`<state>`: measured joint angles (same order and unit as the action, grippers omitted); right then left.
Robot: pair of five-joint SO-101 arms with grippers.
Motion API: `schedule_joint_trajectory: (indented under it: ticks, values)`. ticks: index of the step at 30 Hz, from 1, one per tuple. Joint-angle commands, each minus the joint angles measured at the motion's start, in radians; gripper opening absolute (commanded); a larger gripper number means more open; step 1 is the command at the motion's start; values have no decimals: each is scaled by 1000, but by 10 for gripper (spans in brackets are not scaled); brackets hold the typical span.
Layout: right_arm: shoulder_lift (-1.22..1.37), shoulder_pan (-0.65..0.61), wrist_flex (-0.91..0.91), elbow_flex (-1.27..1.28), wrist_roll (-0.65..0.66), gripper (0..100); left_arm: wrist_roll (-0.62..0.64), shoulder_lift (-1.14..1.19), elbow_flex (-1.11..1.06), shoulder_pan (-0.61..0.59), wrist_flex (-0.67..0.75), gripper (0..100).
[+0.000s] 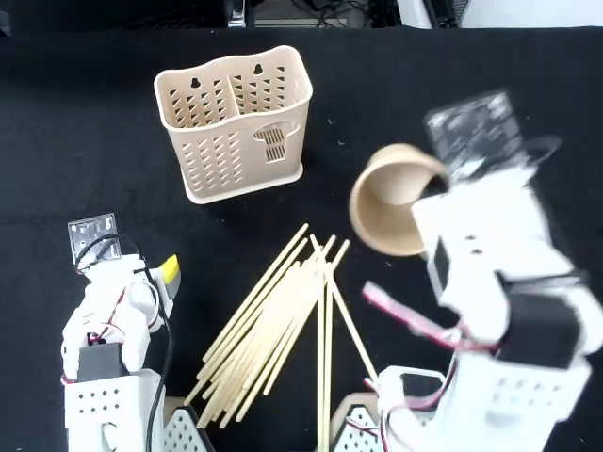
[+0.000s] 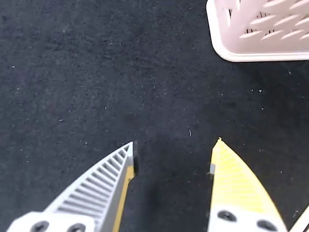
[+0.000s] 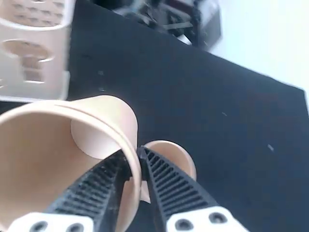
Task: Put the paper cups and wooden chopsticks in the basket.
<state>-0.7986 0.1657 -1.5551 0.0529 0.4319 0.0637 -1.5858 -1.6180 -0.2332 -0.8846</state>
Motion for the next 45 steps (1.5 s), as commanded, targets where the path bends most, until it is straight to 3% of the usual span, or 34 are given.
schedule_joint_trajectory:
  ticks: [1, 9, 15, 38, 45]
  values:
    - [182, 118, -95, -245, 3, 11, -8, -5, 22, -8, 8, 259]
    - [515, 259, -201, -507, 3, 11, -8, -5, 21, -8, 8, 259]
    - [645, 336, -201, -539, 11, 11, -8, -5, 21, -8, 8, 259]
    - [733, 292, -175, -320, 11, 18, -9, -5, 12, -7, 9, 259]
    - [733, 282, -198, -378, 11, 157, -9, -5, 12, -7, 9, 259]
